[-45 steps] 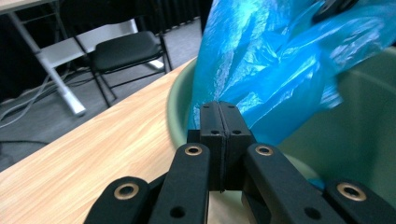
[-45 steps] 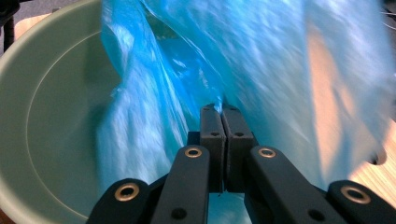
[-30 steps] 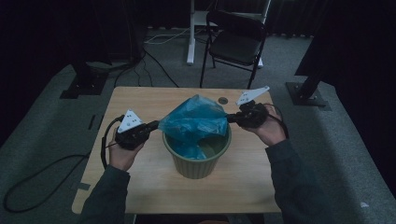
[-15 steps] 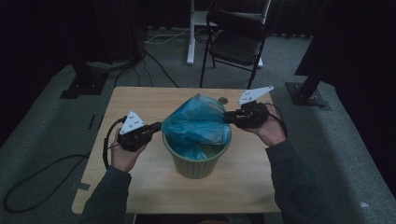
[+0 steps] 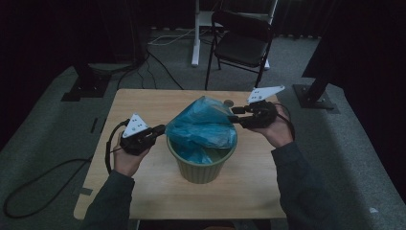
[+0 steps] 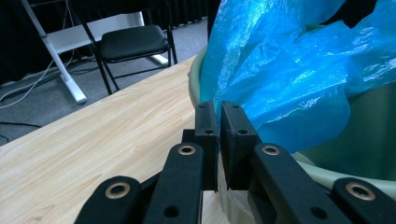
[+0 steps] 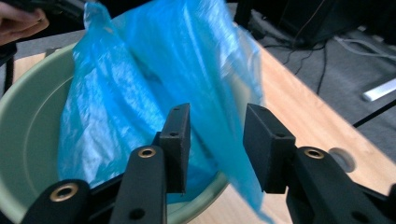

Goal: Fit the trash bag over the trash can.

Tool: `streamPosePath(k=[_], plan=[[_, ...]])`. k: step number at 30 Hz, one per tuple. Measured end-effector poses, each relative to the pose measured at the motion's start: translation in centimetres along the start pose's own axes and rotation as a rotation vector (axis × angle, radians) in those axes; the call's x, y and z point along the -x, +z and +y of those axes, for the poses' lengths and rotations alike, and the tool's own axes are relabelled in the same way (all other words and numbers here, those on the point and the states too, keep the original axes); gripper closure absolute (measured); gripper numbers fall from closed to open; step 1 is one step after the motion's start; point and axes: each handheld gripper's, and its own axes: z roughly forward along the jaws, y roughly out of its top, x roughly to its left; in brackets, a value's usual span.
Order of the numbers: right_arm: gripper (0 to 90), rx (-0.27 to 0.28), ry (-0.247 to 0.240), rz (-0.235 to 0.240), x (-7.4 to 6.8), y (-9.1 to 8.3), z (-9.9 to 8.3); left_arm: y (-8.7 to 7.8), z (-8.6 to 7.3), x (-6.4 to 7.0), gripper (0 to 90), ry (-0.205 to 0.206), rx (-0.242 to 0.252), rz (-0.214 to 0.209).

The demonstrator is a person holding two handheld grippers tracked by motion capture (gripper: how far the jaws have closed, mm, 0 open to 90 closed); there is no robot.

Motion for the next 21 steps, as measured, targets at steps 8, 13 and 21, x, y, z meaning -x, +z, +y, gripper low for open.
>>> streamPosePath(k=[8,13,21], plan=[[58.0,-0.017,-0.001,0.025,0.3,0.9,0.6,0.1,0.0,0.1,84.2,-0.003,0.003,0.000],[76.2,-0.089,0.001,0.045,0.4,2.5,0.3,0.0,0.2,0.1,79.3,0.001,0.005,-0.001],[89.4,-0.081,-0.008,0.071,0.3,2.2,0.8,-1.2,1.1,-0.1,66.9,0.003,0.057,0.004]])
